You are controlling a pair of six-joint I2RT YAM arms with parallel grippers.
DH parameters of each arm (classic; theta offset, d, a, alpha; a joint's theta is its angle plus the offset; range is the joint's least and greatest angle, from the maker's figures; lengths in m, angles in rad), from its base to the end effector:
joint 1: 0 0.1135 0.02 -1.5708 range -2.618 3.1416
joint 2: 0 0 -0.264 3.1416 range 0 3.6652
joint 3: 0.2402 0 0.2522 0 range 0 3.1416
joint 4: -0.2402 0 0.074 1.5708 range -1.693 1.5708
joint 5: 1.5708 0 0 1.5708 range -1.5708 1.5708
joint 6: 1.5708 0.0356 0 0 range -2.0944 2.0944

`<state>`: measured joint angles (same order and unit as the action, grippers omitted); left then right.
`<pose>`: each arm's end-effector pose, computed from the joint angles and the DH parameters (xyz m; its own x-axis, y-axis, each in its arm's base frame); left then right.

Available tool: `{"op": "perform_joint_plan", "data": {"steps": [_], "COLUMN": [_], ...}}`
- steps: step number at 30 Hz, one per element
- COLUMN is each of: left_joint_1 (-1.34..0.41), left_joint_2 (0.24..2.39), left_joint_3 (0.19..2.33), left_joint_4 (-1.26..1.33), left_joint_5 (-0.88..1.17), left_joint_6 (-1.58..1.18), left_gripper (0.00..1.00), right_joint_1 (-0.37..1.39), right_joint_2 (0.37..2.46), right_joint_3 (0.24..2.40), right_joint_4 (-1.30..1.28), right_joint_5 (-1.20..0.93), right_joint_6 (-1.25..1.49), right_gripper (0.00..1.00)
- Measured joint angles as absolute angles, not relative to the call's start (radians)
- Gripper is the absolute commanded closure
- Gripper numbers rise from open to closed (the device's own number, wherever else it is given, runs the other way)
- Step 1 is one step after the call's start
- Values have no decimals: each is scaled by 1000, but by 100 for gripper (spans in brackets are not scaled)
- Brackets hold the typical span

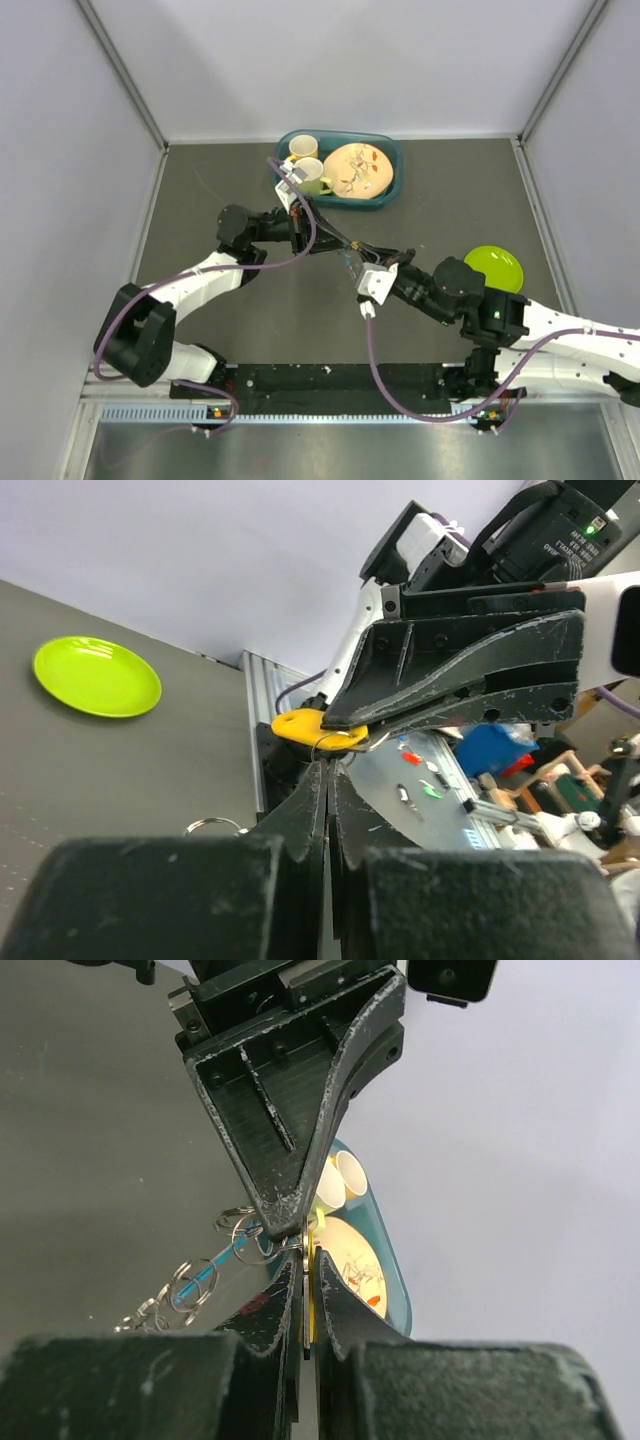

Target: Remove the keys from the keyring

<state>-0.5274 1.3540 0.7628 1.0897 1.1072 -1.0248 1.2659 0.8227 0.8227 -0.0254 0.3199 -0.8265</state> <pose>0.2251 -0.1679 0.3276 -0.5579 -0.1173 -0.8215 0.8224 -0.2103 -0.5285 0.0687 0.1809 0.3643 0.5915 -0.4466 -0.6714 -0.5551 0.3784 -0.7407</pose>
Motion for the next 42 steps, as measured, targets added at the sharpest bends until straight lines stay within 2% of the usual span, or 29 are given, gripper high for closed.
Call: {"op": "perform_joint_plan", "data": {"steps": [4, 11, 26, 42], "left_joint_1": [-503, -467, -469, -482], "left_joint_2": [1429, 1501, 1357, 1335], "left_joint_3": [778, 804, 632, 518], "left_joint_4": [1211, 1269, 1292, 1305], "left_joint_5": [1132, 1131, 922, 767], "left_joint_6": [-1163, -1383, -1336, -1381], "left_gripper": [100, 100, 100, 100], "right_joint_1": [1266, 1264, 1262, 1258], "right_joint_2": [819, 801, 804, 847], "right_joint_3": [836, 803, 759, 719], "right_joint_4": [-67, -99, 30, 90], "right_joint_5": [343, 338, 299, 286], "right_joint_6": [-782, -682, -610, -605], "right_gripper": [100, 100, 100, 100]}}
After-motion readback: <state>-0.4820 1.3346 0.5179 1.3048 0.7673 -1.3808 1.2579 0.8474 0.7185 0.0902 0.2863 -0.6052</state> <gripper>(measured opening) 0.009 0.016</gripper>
